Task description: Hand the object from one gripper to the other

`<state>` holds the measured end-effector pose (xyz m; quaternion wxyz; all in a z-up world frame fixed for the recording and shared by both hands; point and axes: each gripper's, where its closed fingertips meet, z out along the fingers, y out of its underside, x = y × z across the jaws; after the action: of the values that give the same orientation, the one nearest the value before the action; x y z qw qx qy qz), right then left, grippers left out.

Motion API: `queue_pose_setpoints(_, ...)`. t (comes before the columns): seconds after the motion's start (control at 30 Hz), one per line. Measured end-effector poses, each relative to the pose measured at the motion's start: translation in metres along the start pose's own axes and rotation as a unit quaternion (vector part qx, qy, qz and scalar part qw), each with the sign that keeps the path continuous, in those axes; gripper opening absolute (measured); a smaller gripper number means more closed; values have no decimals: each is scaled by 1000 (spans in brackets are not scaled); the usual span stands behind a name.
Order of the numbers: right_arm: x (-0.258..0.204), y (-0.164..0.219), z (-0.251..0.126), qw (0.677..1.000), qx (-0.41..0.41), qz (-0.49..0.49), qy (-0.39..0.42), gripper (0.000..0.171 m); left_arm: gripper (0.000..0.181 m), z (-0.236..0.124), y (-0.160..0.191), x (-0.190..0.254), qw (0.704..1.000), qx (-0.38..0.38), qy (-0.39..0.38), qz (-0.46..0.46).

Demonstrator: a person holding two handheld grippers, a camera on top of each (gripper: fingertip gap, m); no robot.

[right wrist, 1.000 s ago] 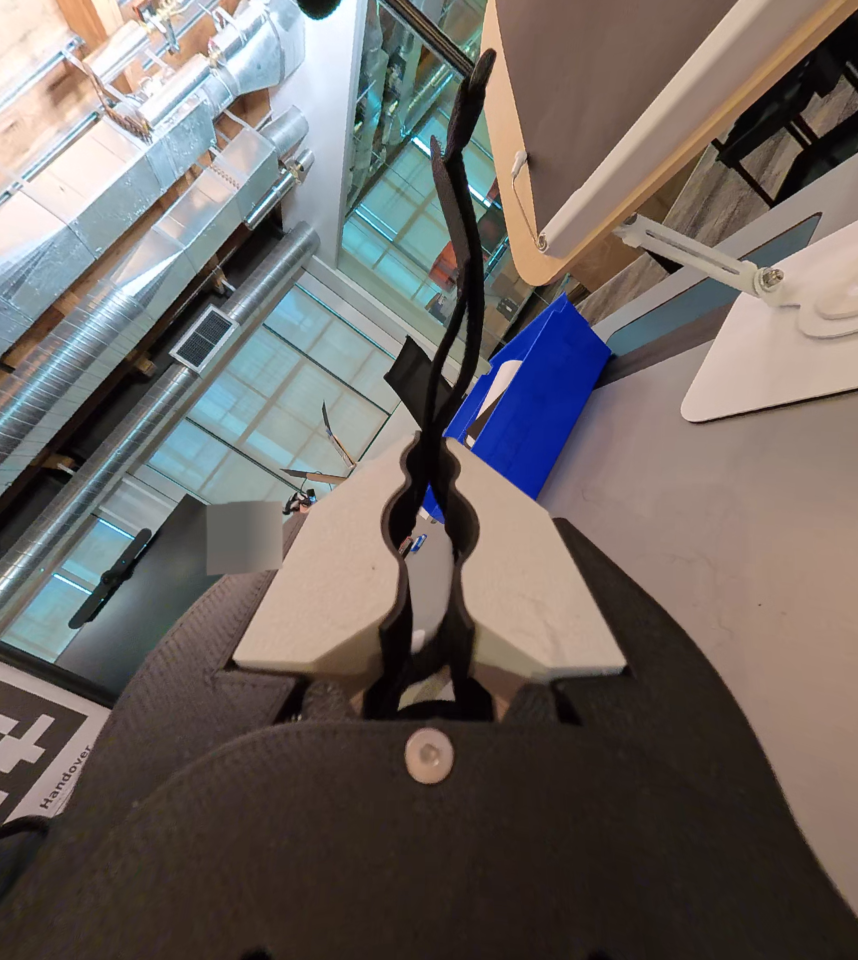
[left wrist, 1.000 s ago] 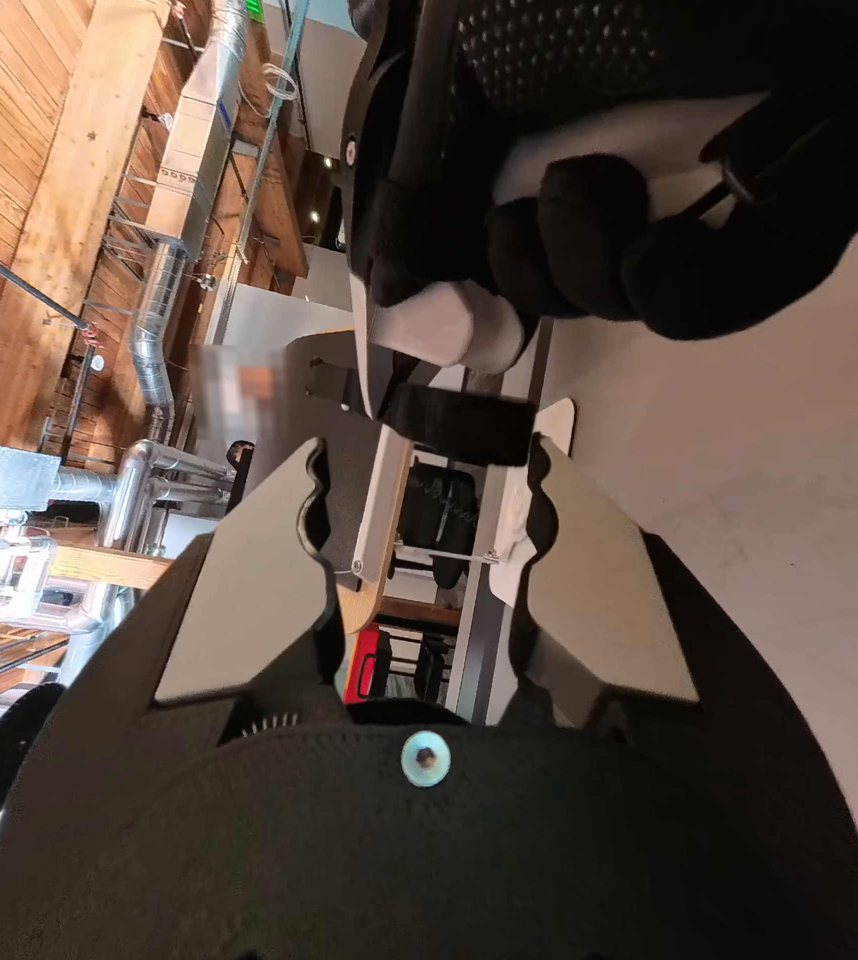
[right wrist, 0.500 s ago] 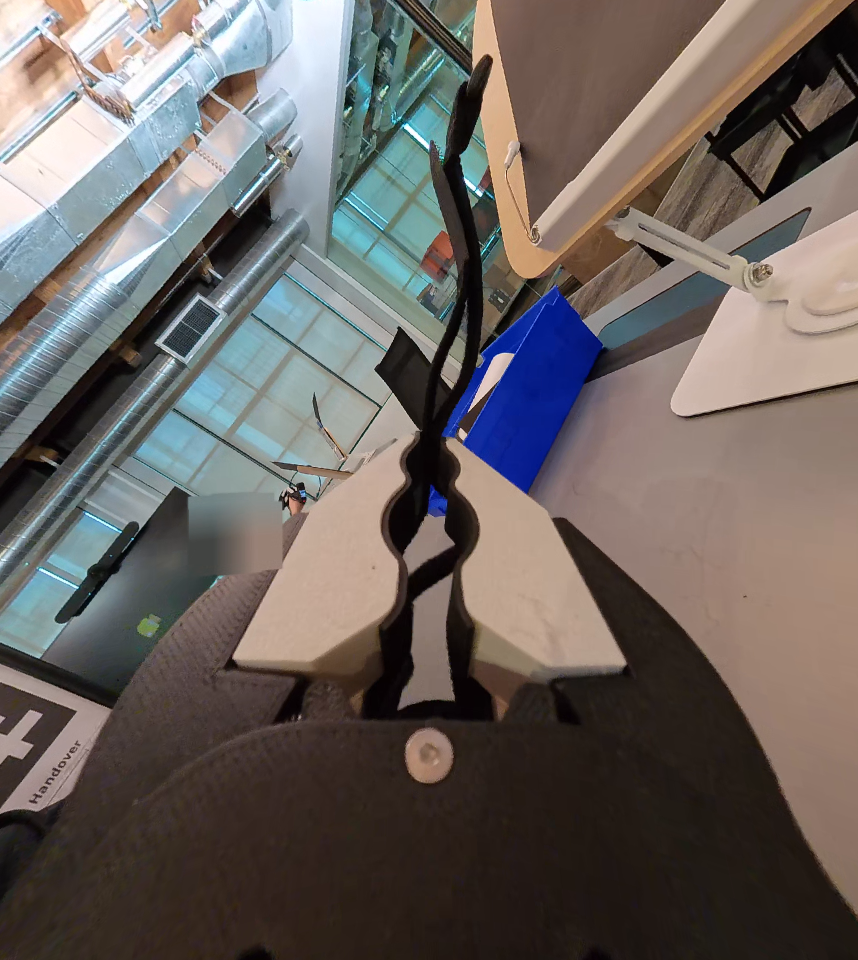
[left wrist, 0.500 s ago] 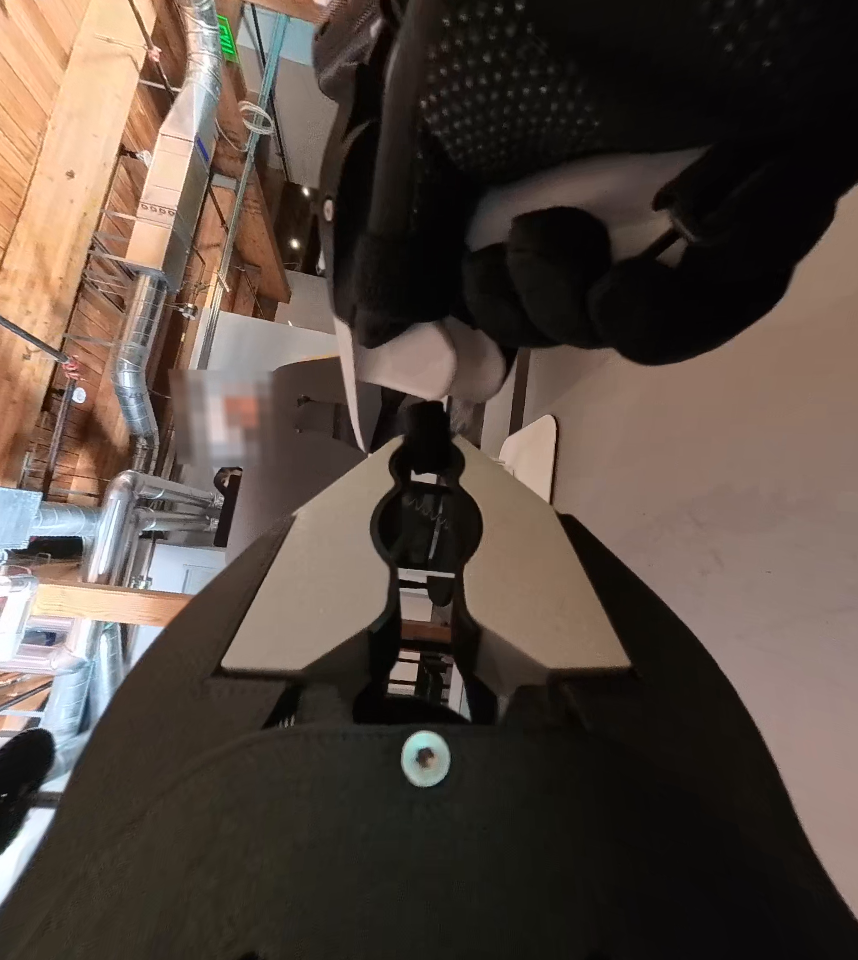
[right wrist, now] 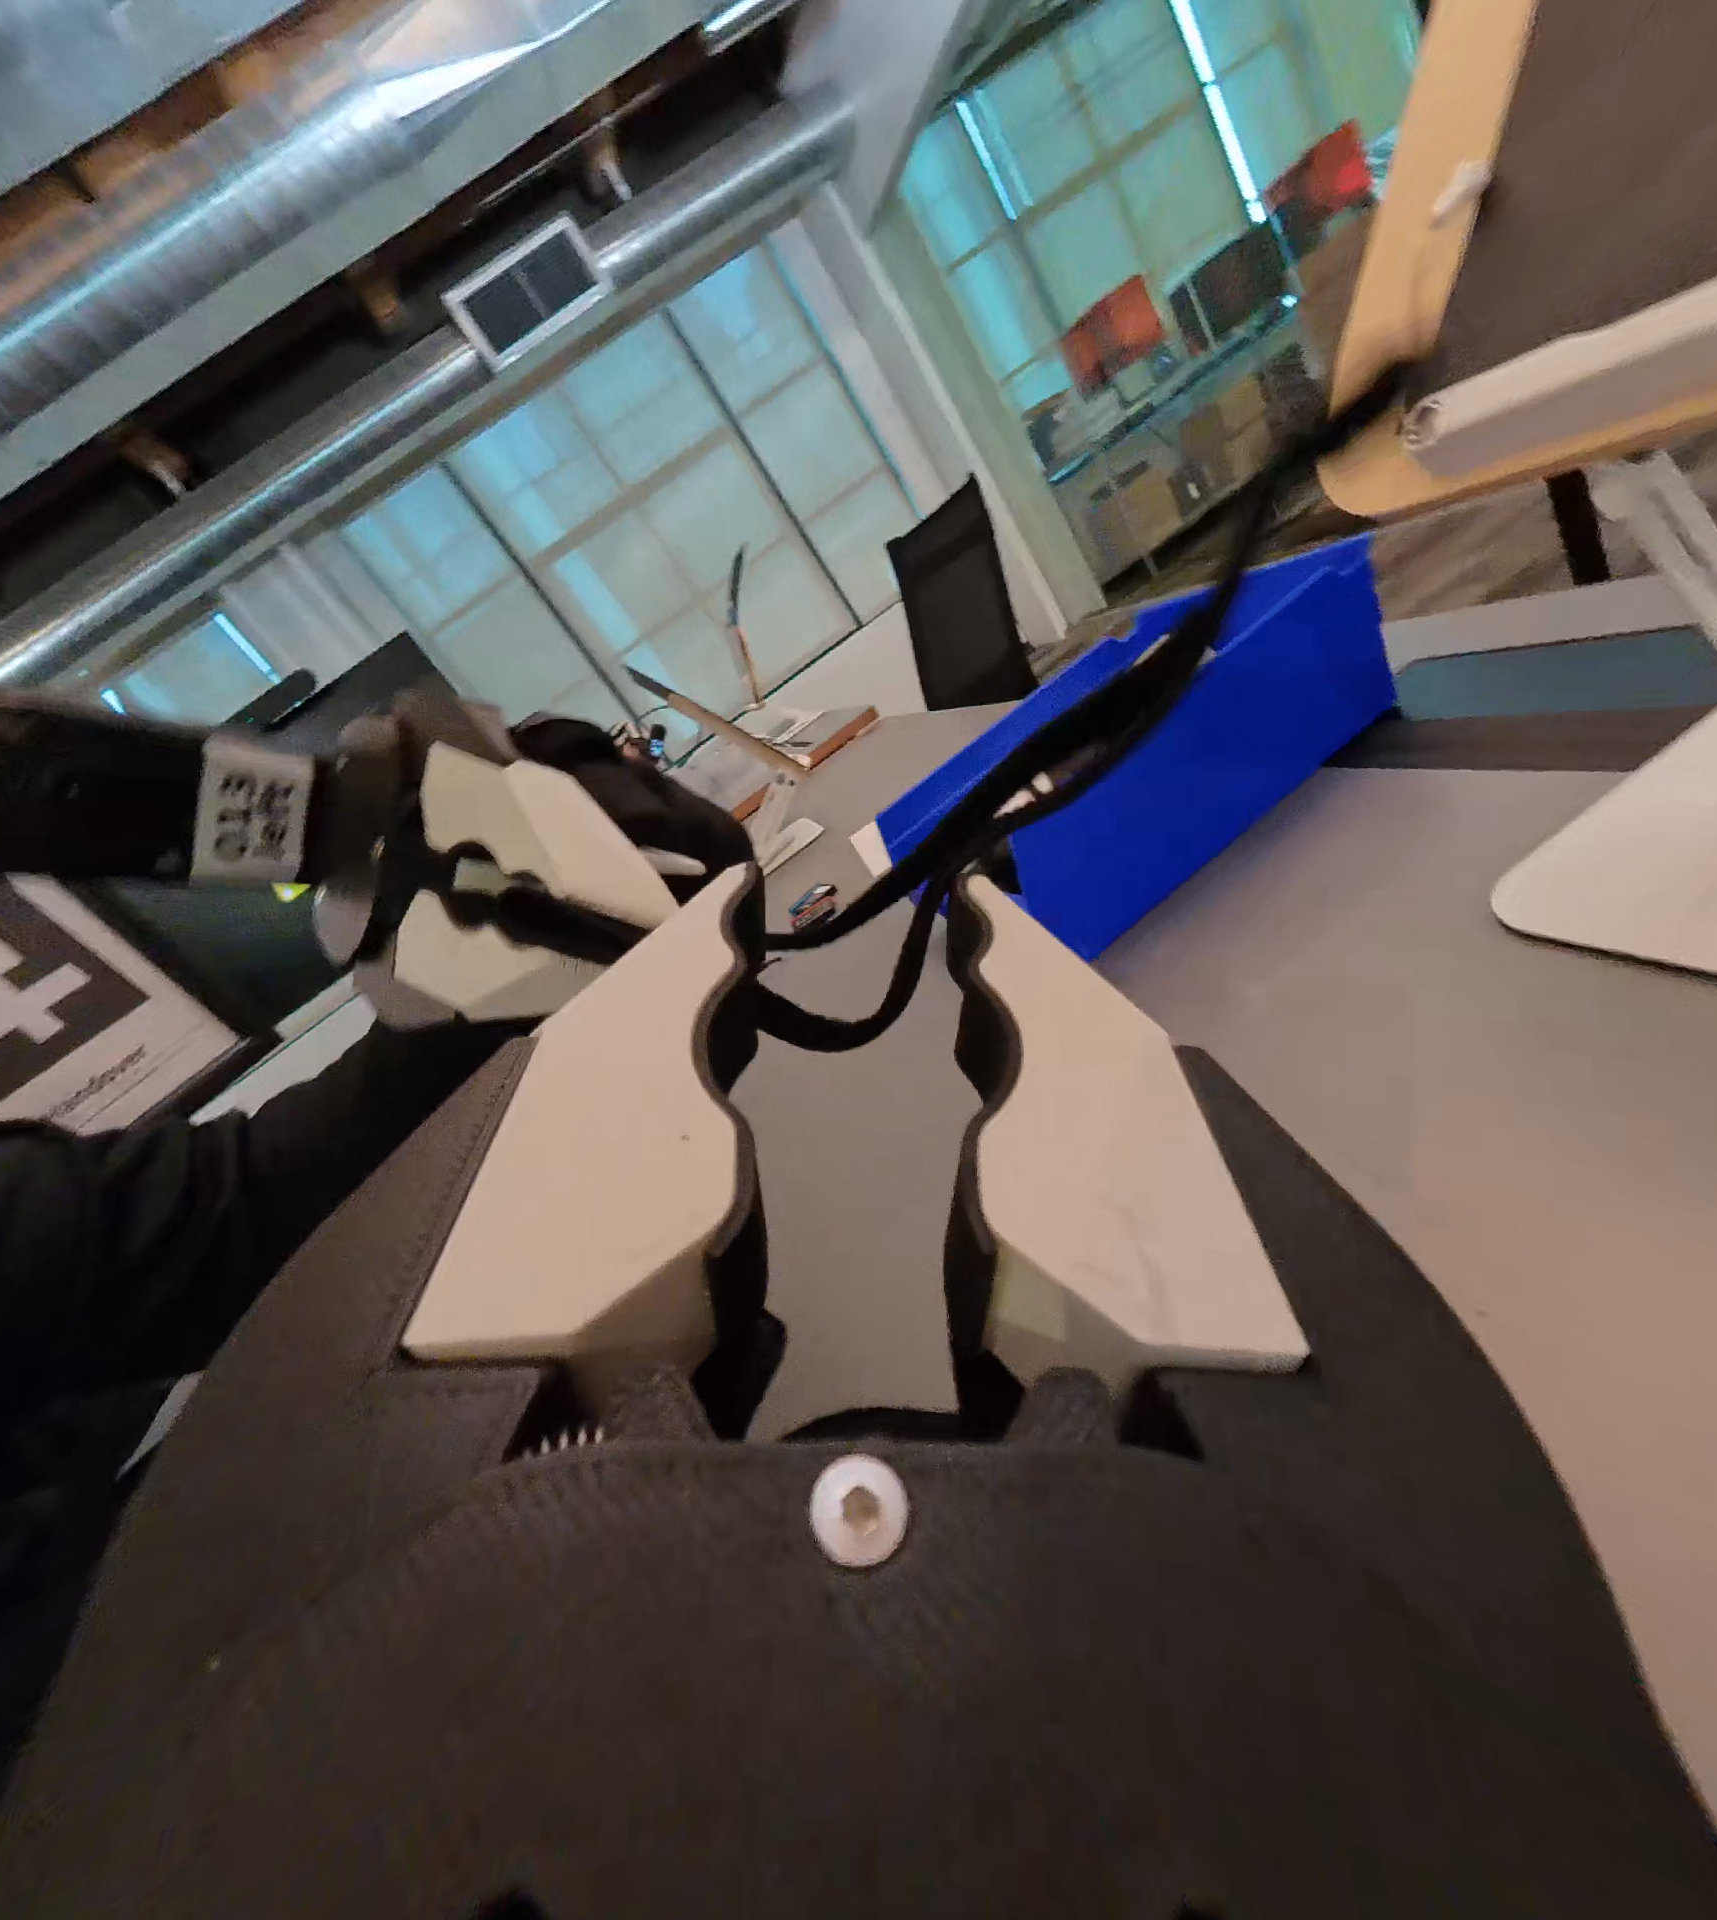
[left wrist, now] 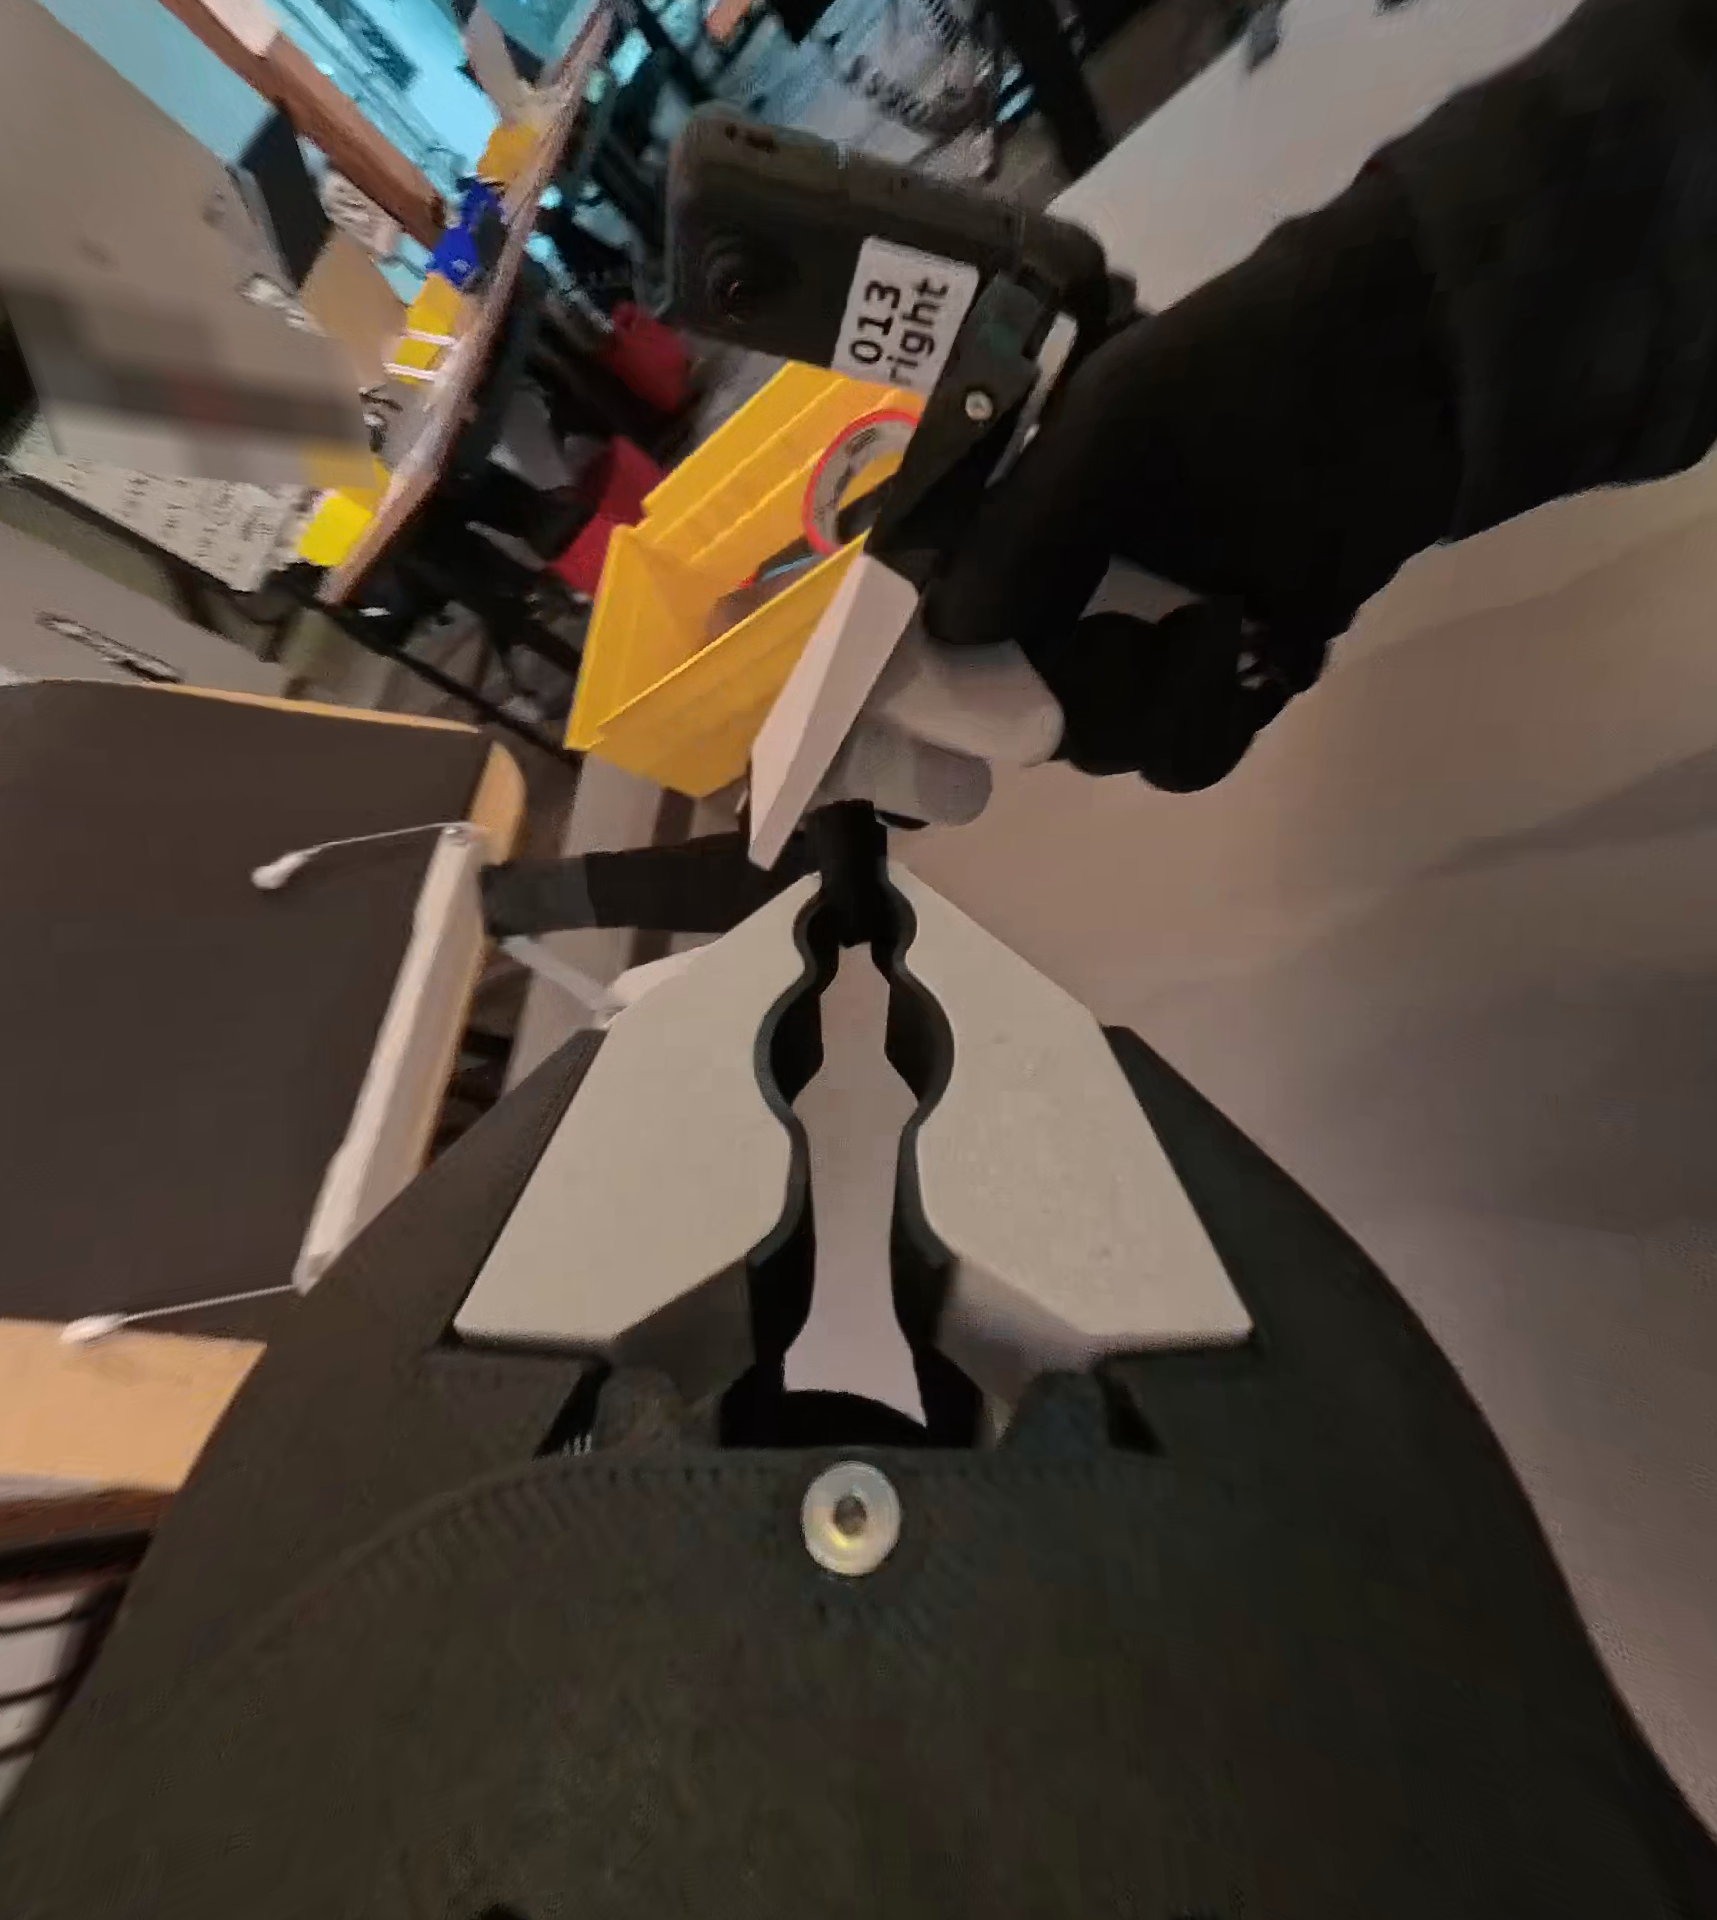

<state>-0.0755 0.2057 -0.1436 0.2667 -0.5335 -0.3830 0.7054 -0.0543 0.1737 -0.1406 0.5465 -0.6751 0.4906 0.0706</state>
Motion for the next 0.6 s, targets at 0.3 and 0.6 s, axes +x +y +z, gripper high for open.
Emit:
queue_pose_setpoints(0.3, -38, 16, 1, 991, -61, -91, -73, 80, 3, -19, -11, 5, 986, 37, 133, -91)
queue_pose_setpoints(0.6, -49, 29, 5, 974, -104, -190, -70, 63, 3, -27, -20, 25, 951, 55, 261, -157)
